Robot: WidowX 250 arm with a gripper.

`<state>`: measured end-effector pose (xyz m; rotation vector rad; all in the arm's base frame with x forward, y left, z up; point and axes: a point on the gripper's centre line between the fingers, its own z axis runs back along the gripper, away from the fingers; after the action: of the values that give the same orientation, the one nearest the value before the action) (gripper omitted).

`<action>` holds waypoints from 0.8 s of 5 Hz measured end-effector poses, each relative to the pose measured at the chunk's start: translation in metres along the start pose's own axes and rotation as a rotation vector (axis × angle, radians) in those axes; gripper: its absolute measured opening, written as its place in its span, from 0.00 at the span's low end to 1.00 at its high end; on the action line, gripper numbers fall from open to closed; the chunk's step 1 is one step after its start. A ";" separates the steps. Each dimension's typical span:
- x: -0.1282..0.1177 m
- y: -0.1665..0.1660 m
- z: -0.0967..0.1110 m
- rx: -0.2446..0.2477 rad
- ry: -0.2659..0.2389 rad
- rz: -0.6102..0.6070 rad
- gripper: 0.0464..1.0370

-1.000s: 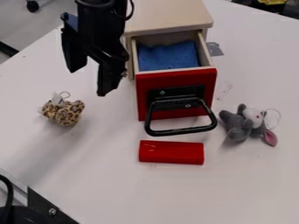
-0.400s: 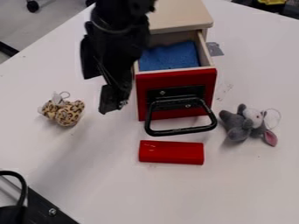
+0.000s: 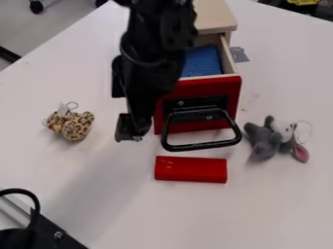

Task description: Close the drawer

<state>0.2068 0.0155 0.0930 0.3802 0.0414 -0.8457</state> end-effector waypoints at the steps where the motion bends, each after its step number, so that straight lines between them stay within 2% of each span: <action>1: 0.005 -0.006 -0.002 0.037 -0.003 -0.104 0.96; 3: 0.010 -0.024 0.002 0.062 -0.021 -0.220 0.96; 4: 0.013 -0.034 0.006 0.045 -0.053 -0.226 0.96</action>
<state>0.1899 -0.0162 0.0852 0.3998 0.0164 -1.0814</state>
